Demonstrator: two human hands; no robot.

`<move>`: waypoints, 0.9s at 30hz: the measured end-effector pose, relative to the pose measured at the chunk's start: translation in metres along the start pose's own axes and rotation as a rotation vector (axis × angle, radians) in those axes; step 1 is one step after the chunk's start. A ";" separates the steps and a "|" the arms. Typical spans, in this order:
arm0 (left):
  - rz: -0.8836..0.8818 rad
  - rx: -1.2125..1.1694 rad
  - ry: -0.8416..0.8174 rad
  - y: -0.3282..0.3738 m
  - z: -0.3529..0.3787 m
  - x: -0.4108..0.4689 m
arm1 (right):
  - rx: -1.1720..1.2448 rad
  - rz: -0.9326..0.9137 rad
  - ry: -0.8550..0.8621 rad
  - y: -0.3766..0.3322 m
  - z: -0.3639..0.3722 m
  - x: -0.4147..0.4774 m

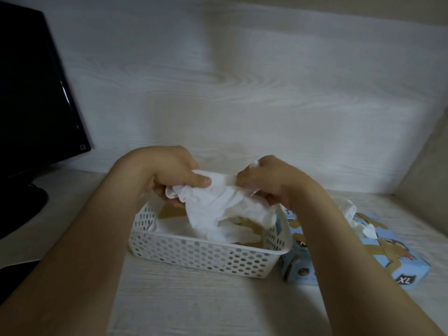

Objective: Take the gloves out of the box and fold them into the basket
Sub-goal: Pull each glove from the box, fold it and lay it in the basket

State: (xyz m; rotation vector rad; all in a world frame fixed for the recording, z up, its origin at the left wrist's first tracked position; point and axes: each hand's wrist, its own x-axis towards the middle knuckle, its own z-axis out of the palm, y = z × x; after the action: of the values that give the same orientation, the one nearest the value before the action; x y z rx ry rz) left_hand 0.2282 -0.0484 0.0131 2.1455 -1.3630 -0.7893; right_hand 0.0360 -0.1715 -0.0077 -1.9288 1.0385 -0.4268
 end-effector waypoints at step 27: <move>-0.395 0.821 -0.046 -0.021 0.026 0.023 | -0.898 -0.280 0.160 0.013 0.035 0.014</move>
State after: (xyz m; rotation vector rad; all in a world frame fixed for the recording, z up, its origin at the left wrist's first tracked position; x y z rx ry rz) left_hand 0.2315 -0.0630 -0.0249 3.1135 -1.4657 -0.4368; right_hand 0.0600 -0.1674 -0.0391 -2.8991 1.1778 -0.2855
